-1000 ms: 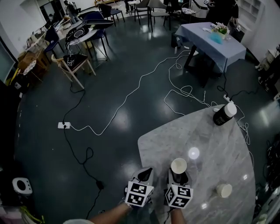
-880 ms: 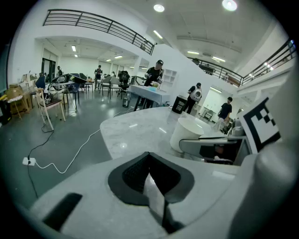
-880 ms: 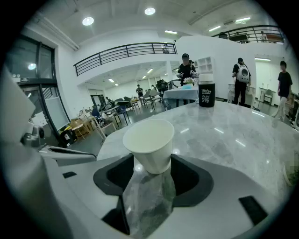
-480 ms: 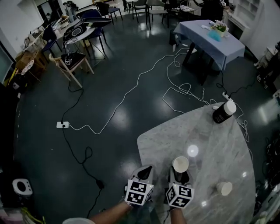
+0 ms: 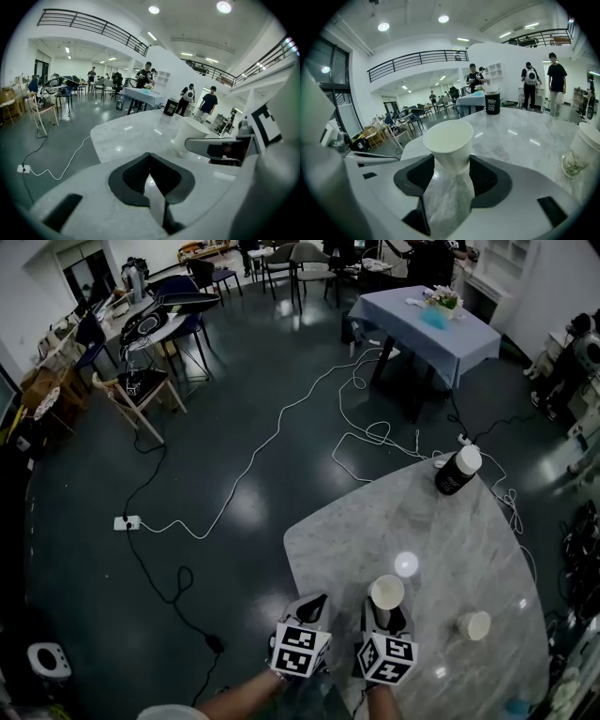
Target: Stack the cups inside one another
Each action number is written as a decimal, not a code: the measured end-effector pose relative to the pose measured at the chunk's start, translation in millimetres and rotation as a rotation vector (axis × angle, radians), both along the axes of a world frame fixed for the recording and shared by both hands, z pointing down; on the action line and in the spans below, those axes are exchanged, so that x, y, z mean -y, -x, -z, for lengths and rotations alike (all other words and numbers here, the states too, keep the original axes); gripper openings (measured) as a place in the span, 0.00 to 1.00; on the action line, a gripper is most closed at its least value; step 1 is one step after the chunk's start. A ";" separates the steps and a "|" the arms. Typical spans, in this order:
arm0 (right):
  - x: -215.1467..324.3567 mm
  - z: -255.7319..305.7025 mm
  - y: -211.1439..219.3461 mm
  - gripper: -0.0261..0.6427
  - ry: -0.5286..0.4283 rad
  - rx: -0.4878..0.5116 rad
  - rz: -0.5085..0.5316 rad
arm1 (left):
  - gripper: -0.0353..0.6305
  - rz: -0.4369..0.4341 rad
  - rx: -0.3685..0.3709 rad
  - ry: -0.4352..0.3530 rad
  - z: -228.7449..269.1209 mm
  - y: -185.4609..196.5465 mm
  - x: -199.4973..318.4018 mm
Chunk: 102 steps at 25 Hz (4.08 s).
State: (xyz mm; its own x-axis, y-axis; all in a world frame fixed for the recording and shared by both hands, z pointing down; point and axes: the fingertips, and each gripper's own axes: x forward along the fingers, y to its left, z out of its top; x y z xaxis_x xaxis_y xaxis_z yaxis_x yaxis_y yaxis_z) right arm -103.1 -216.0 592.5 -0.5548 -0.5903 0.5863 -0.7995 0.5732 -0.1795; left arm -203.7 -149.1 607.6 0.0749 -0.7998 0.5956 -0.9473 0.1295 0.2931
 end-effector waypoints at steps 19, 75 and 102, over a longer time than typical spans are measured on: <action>-8.3 59.1 -83.3 0.36 -0.080 0.019 -0.165 | 0.05 -0.144 0.018 -0.090 52.9 -68.6 8.7; 45.9 73.5 -269.2 0.36 -0.075 0.024 -0.381 | 0.05 -0.349 0.032 -0.064 60.0 -243.5 84.2; 37.9 70.3 -274.9 0.38 -0.071 -0.008 -0.485 | 0.05 -0.355 0.027 -0.058 57.3 -227.6 75.7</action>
State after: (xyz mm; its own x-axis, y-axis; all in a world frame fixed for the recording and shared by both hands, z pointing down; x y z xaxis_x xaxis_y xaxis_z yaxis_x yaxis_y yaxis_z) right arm 171.9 -253.9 522.2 -0.2014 -0.8184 0.5383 -0.9786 0.1449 -0.1459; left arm 23.9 -224.8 550.4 0.3389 -0.7595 0.5552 -0.9378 -0.2250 0.2645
